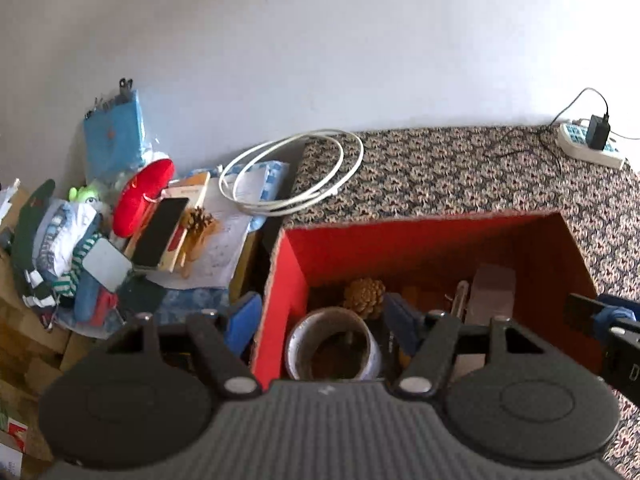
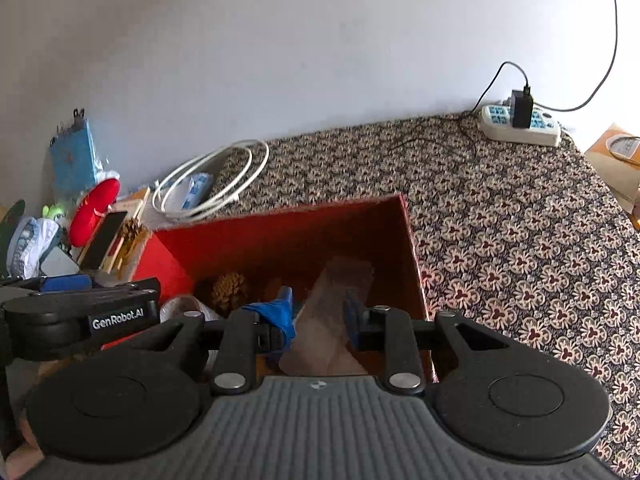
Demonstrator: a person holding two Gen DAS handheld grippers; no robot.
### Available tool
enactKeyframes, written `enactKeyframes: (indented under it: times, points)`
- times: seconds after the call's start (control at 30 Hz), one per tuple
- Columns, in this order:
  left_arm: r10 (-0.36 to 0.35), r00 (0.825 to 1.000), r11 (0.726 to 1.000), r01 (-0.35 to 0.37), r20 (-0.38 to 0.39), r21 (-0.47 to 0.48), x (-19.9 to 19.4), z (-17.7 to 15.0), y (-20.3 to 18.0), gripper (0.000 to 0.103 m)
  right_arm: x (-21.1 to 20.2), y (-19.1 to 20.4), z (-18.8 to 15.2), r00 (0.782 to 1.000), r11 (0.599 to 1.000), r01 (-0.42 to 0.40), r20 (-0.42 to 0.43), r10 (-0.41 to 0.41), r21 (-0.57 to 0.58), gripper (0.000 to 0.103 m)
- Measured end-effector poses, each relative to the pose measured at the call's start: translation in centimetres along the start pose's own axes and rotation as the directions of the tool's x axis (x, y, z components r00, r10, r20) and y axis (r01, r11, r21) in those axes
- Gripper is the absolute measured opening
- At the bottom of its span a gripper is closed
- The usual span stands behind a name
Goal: Organize rigid objects
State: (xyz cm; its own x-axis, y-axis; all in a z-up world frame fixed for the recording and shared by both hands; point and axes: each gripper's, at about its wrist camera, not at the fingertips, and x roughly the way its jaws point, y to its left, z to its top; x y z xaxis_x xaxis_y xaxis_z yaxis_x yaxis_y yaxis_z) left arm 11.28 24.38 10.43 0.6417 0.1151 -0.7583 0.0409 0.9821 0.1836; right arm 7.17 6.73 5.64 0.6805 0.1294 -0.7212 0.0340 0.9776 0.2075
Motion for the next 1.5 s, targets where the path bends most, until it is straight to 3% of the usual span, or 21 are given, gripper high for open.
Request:
enactKeyframes:
  times: [0.57, 1.03, 1.5]
  points:
    - [0.027, 0.995, 0.998, -0.032, -0.098, -0.052, 3.2, -2.0, -0.2, 0.067, 3.7, -0.1, 0.2, 0.995, 0.997, -0.048, -0.095, 0.042, -0.067, 0.01]
    - [0.003, 0.994, 0.999, -0.007, -0.111, -0.039, 4.5, -2.7, -0.2, 0.065, 4.7, 0.0, -0.3, 0.993, 0.998, -0.028, -0.114, 0.021, -0.064, 0.01]
    - [-0.03, 0.99, 0.999, 0.025, -0.137, -0.038, 5.8, -3.2, -0.2, 0.074, 5.7, 0.0, -0.5, 0.991, 0.997, -0.019, -0.136, 0.008, -0.076, 0.011]
